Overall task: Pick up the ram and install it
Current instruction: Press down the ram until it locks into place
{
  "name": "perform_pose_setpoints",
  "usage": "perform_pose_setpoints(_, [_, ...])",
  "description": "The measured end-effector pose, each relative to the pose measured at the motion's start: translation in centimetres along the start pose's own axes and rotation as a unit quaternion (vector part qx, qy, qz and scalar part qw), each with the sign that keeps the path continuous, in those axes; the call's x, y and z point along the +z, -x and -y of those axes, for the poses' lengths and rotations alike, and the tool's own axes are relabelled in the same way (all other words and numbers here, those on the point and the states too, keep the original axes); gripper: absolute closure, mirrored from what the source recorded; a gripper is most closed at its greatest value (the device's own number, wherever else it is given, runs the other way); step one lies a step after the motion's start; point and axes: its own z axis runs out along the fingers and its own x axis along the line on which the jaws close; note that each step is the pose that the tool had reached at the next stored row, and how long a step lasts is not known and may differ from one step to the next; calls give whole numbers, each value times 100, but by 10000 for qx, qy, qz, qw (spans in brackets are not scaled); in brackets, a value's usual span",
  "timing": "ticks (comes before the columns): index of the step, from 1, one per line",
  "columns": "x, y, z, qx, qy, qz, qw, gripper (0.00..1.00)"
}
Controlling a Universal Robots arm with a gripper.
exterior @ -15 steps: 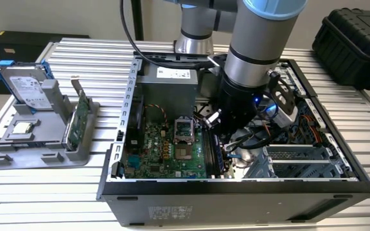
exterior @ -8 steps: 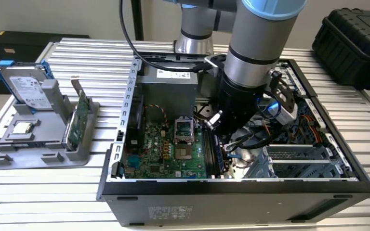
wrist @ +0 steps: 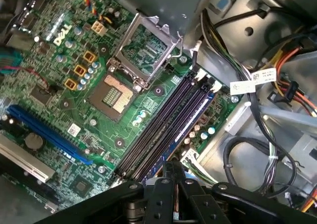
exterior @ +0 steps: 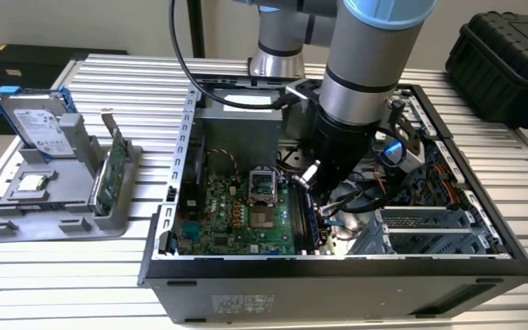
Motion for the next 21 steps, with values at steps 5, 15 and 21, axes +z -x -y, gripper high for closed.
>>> perform_pose_setpoints(5, [7, -1, -1, -445, -6, 23, 9990, 100])
perform_pose_setpoints(15, [24, -18, -15, -1114, -16, 59, 9938, 100])
perform_pose_setpoints(21, [38, -28, -24, -1535, -21, 82, 9881, 100])
